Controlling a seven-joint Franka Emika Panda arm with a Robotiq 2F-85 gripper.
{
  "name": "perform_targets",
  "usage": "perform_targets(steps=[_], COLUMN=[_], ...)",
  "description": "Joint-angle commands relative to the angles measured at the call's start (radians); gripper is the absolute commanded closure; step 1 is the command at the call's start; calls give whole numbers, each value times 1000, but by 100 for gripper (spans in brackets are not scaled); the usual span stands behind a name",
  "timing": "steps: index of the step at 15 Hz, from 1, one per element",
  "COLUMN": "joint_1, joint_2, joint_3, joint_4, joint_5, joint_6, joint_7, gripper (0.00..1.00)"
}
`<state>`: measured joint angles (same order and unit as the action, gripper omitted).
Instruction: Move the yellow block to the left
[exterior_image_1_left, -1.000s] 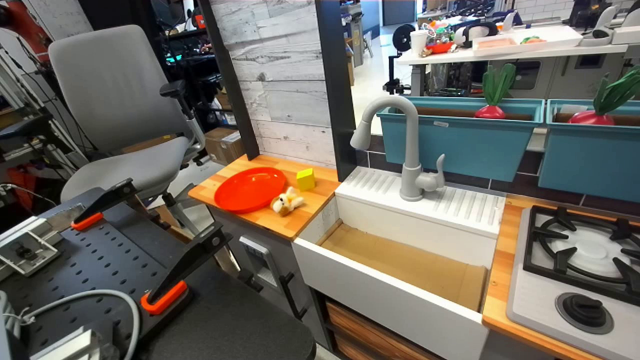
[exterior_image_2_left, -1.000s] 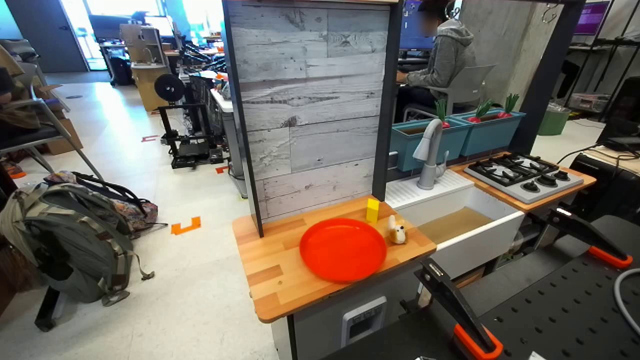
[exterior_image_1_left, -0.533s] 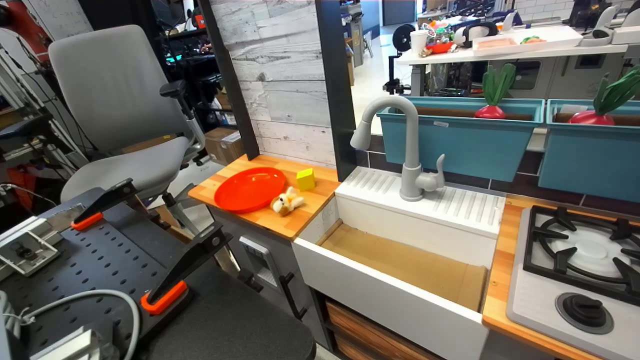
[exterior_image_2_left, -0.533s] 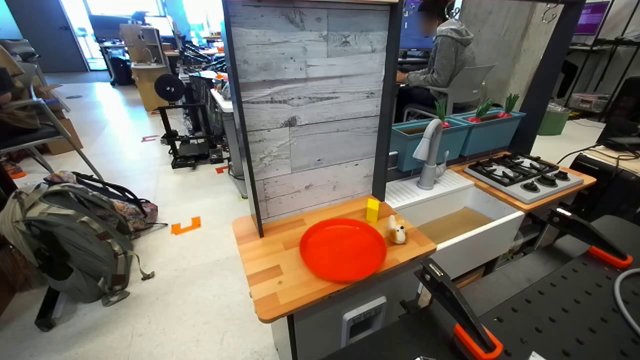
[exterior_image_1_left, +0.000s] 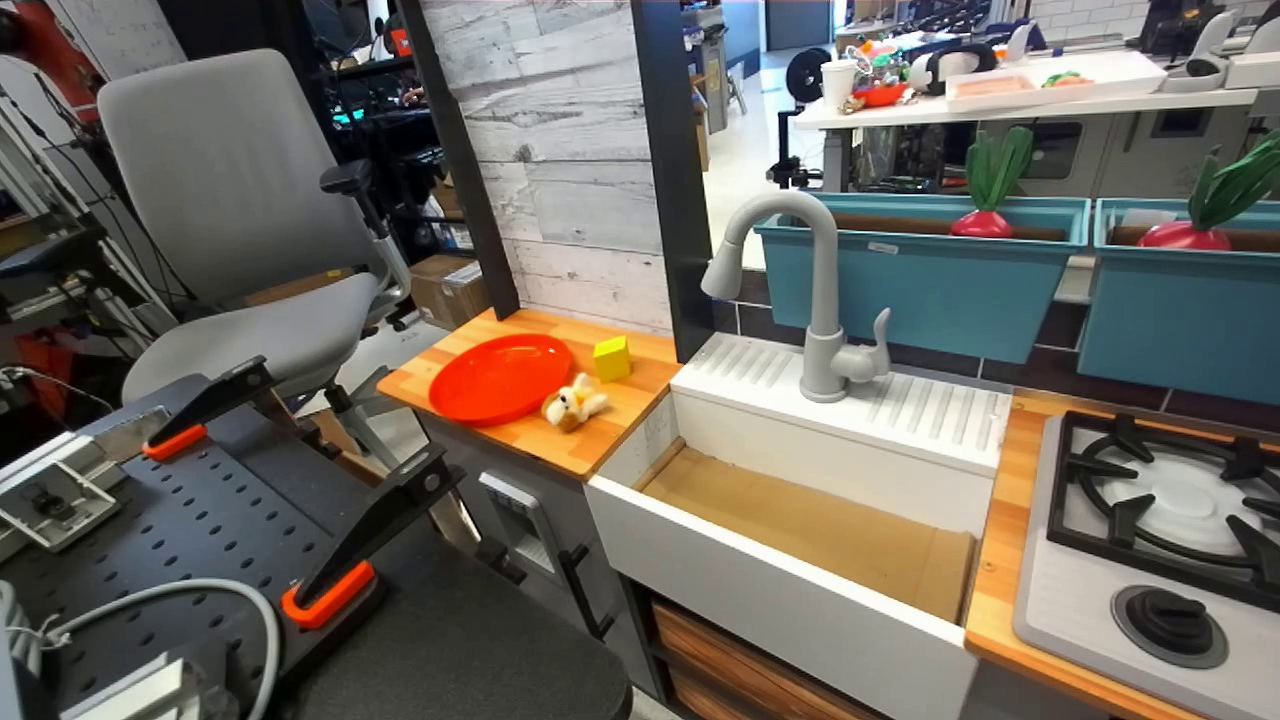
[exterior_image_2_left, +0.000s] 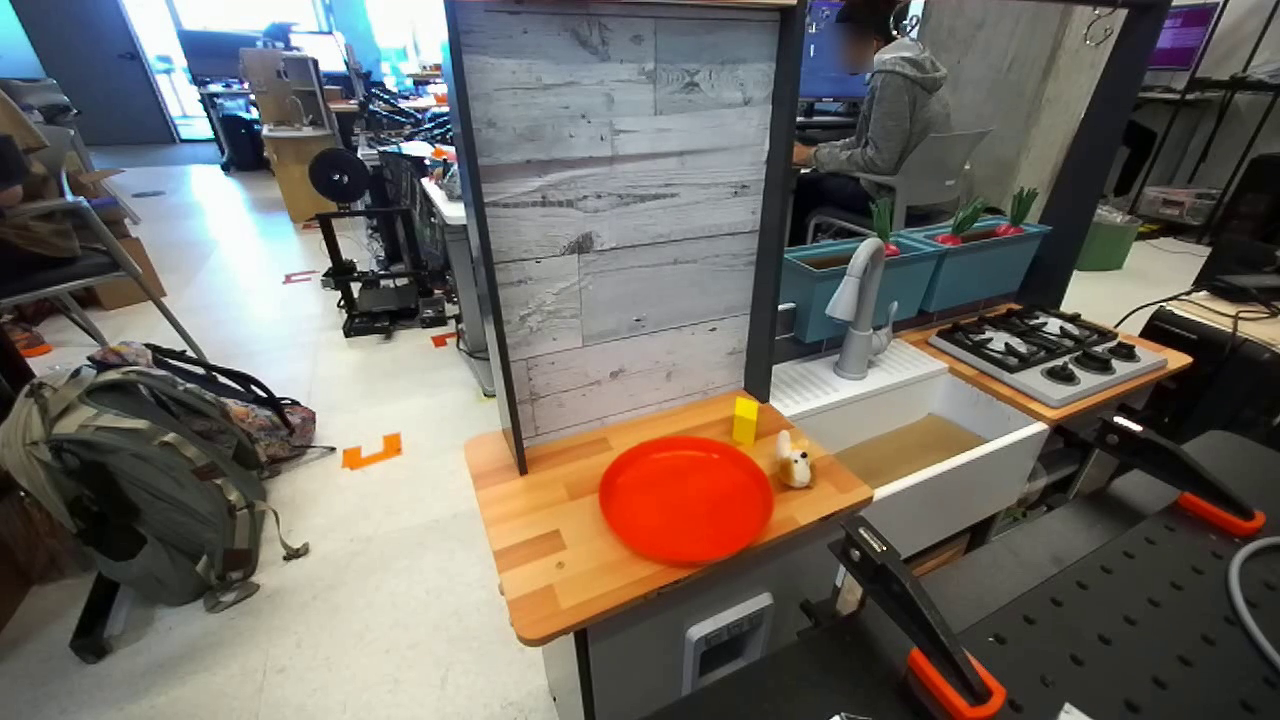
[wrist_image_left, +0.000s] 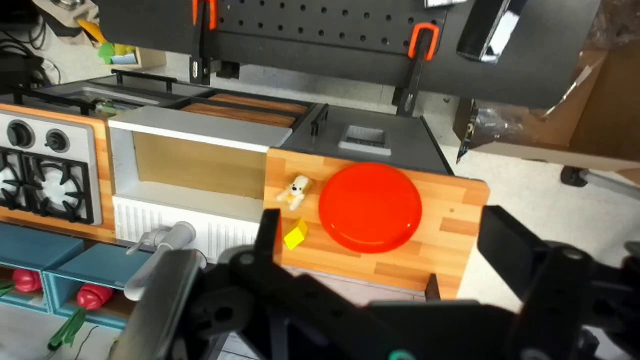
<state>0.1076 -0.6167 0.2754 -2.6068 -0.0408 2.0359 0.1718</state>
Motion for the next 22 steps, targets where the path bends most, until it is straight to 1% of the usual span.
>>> perform_targets(steps=[1,4,6,7,10,11,13,16,17,18,19,20,22], joint_1=[-44,-85,-115,-129,-130,-124,-129,-168,-178,-182,-177,-162,-171], joint_2=[123,252,368,446,636,701,831,989,1031,1068,1068,1027,1070], joint_3=[-48,-93,-123,-139,-196,-215,-231,-207,-204,-213,-232,-228,-233], joint_4=[9,10,31,52,122,153,225,340,377,412,426,356,401], joint_5=[-37,-41,-41,-38,15,53,123,249,262,250,219,225,224], joint_6=[195,400,528,585,692,713,743,712,695,664,614,688,654], joint_7=[25,13,11,11,-19,-46,-85,-157,-165,-164,-156,-137,-143], gripper=[0,0,0,0,0,0,0,0,0,0,0,0,0])
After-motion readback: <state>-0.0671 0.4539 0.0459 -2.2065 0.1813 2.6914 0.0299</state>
